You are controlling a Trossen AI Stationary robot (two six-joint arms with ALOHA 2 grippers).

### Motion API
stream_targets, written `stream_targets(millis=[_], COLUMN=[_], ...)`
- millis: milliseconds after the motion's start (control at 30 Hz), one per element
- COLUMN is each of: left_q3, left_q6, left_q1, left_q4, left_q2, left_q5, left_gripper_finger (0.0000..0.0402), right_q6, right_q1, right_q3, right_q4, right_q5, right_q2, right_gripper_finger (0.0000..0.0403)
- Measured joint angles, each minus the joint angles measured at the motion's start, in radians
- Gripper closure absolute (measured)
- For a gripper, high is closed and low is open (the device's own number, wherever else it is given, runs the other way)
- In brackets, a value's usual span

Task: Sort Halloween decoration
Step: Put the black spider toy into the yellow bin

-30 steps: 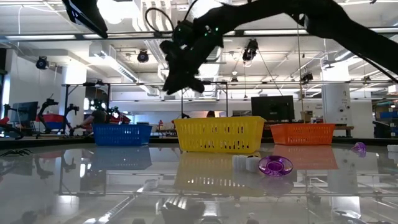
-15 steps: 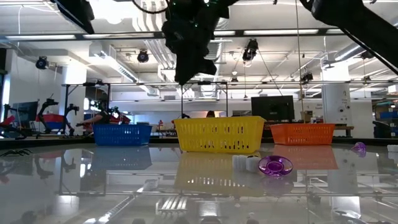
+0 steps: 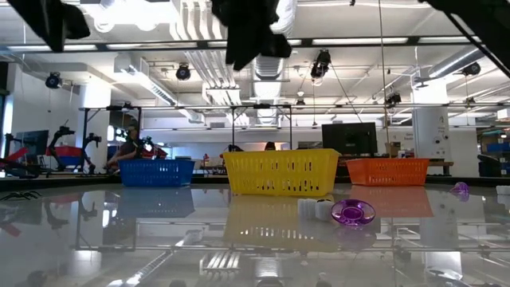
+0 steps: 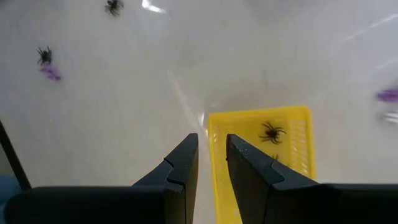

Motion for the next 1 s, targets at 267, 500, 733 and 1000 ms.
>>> stream_targets(millis=[267,500,733,1000], left_q3=[-0.106,-0.187,-0.281,-0.413], left_q6=[-0.004,0.002,-0.016,-0.067], left_q1=[-0.008,-0.007,-0.007,-0.007], left_q4=[-0.017,-0.05,0.118,0.217], left_q2=[0.002,0.004,0.004,0.004], left_q5=[0.0,0.025,0.025,-0.001], left_gripper_finger=[0.0274,0.0274,0.026,0.0232], right_q6=[0.107,0.182,0.249,0.296], right_q1=[0.079,0.133,0.179,0.206], right_q3=[0.0,0.0,0.0,0.0], right_q4=[-0.021,-0.078,-0.114,-0.12], right_q5=[0.129,0.166,0.222,0.225], right_q2=[-0.098,-0.14,-0.142,-0.142], right_gripper_finger=[0.0326,0.0326,0.0326,0.0326])
